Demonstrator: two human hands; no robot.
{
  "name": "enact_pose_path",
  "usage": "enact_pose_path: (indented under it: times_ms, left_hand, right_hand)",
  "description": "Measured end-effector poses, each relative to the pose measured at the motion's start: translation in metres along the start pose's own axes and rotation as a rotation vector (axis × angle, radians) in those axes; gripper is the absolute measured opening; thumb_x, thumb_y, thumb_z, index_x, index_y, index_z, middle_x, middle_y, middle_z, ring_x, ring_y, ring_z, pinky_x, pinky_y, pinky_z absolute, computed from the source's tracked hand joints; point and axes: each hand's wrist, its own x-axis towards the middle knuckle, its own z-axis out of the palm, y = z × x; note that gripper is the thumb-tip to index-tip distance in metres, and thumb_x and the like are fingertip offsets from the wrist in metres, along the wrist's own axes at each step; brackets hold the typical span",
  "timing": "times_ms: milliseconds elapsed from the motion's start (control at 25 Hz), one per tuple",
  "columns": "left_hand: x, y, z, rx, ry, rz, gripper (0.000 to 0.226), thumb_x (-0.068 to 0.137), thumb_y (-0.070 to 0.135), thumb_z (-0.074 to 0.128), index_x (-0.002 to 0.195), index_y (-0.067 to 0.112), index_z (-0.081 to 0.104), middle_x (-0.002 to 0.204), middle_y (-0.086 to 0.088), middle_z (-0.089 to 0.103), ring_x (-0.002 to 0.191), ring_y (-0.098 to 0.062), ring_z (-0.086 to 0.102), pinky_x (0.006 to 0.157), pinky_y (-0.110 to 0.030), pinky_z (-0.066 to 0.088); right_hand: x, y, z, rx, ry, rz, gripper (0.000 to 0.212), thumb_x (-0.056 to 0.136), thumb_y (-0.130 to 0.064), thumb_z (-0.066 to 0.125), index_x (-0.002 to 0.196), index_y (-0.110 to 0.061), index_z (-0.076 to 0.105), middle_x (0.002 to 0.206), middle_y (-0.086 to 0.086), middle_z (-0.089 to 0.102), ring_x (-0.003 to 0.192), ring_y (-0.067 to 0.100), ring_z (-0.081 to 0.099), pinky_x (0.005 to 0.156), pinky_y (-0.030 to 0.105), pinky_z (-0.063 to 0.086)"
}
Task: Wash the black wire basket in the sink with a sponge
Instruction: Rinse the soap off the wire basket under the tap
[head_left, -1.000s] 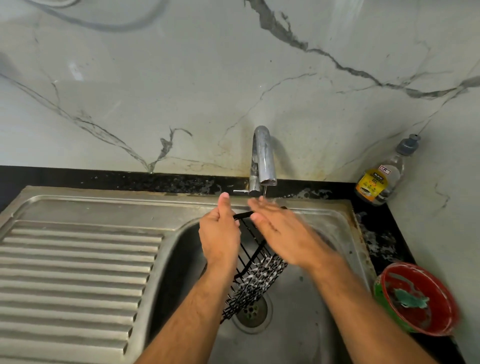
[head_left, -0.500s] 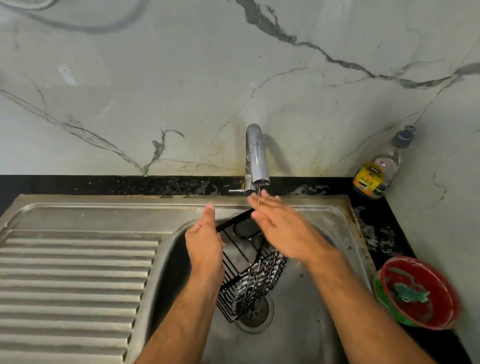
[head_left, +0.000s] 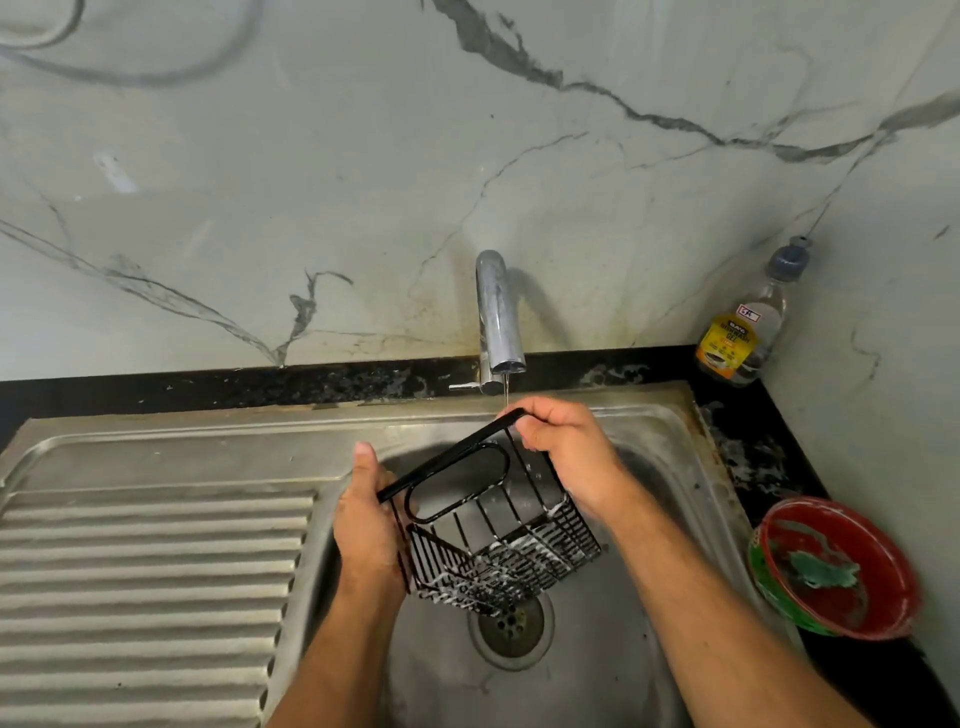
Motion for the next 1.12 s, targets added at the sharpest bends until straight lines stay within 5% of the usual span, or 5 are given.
enact_pose_path:
  times_ms: [240, 360, 680, 920, 1120]
  left_hand:
    - [0.018, 0.029, 0.009, 0.829, -0.405, 0.336, 0.039, 0.109, 0.038, 0.037, 0.096, 0.020, 0.069, 0.086, 0.004, 0.072, 0.079, -0.006, 0.066, 0.076, -0.023, 0.047]
    - [0.010, 0.034, 0.044, 0.952, -0.293, 0.394, 0.047, 0.109, 0.044, 0.031, 0.099, 0.016, 0.068, 0.099, -0.003, 0.071, 0.095, -0.023, 0.064, 0.085, -0.034, 0.047]
    - [0.018, 0.022, 0.046, 0.747, -0.043, 0.154, 0.062, 0.102, 0.061, 0.035, 0.073, 0.015, 0.064, 0.089, -0.009, 0.070, 0.086, -0.028, 0.065, 0.091, -0.043, 0.053]
    - [0.012, 0.014, 0.035, 0.481, 0.058, -0.061, 0.061, 0.102, 0.060, 0.041, 0.133, 0.011, 0.059, 0.142, -0.014, 0.058, 0.129, -0.032, 0.053, 0.110, -0.047, 0.039]
    - [0.021, 0.016, 0.032, 0.324, -0.004, -0.067, 0.053, 0.103, 0.052, 0.046, 0.131, 0.011, 0.064, 0.132, -0.012, 0.067, 0.106, -0.019, 0.066, 0.100, -0.036, 0.051]
  right_hand:
    - [0.003, -0.011, 0.007, -0.116, -0.062, -0.050, 0.019, 0.086, -0.032, 0.059, 0.093, -0.033, 0.076, 0.097, -0.003, 0.076, 0.103, 0.021, 0.068, 0.103, 0.050, 0.046]
    - [0.003, -0.024, 0.022, -0.232, -0.075, -0.092, 0.016, 0.093, -0.030, 0.059, 0.095, -0.027, 0.075, 0.092, -0.007, 0.075, 0.095, 0.016, 0.069, 0.097, 0.051, 0.051]
    - [-0.031, -0.018, 0.043, -0.413, -0.054, -0.229, 0.045, 0.103, -0.041, 0.045, 0.147, -0.031, 0.047, 0.152, -0.014, 0.044, 0.140, -0.004, 0.034, 0.121, 0.027, 0.024]
    - [-0.042, -0.001, 0.033, -0.621, -0.093, -0.108, 0.073, 0.092, -0.068, 0.005, 0.157, -0.034, 0.006, 0.161, -0.020, -0.004, 0.149, -0.001, -0.010, 0.120, 0.024, -0.006]
    - [-0.046, -0.021, 0.051, -0.865, -0.229, -0.351, 0.069, 0.097, -0.061, 0.004, 0.157, -0.027, -0.004, 0.163, -0.014, -0.012, 0.148, -0.001, -0.017, 0.119, 0.022, -0.013]
